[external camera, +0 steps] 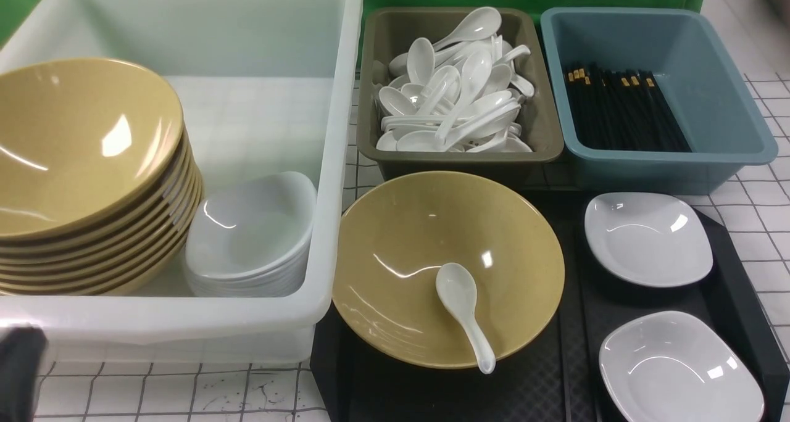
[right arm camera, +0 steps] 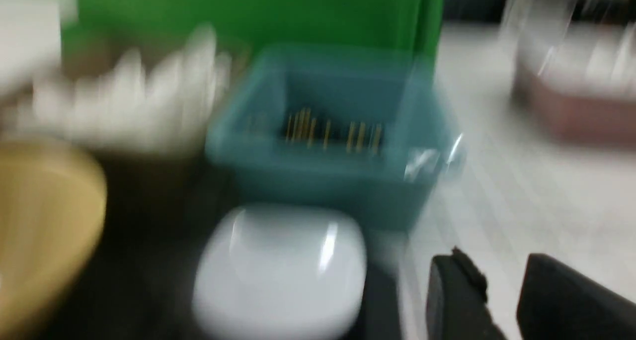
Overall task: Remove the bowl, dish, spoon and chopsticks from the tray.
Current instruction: Use the left arm to grab the soup spoon in the middle
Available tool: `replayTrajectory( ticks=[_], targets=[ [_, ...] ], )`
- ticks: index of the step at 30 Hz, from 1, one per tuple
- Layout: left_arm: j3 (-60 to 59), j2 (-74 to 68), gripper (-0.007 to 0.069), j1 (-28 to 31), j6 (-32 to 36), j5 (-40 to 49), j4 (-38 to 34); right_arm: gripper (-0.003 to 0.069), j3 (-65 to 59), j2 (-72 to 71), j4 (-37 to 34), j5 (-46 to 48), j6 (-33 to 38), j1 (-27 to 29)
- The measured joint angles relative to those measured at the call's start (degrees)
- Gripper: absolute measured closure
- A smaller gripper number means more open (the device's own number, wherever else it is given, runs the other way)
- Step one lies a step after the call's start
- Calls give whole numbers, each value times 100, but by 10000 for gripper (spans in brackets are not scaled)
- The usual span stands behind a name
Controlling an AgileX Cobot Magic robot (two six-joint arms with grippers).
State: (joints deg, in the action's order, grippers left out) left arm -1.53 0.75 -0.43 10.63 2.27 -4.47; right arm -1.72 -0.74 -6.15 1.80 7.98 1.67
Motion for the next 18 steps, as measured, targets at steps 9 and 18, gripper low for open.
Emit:
replayTrajectory(
  ticks=[9,18],
  targets=[
    [0,0,636,0,-665,-3440,0,423,0,0,-21,-2334,-2164,0],
    [1200,-56,636,0,-1882,-2686,-190,508,580,6,-52,-2037,-2165,0]
  ],
)
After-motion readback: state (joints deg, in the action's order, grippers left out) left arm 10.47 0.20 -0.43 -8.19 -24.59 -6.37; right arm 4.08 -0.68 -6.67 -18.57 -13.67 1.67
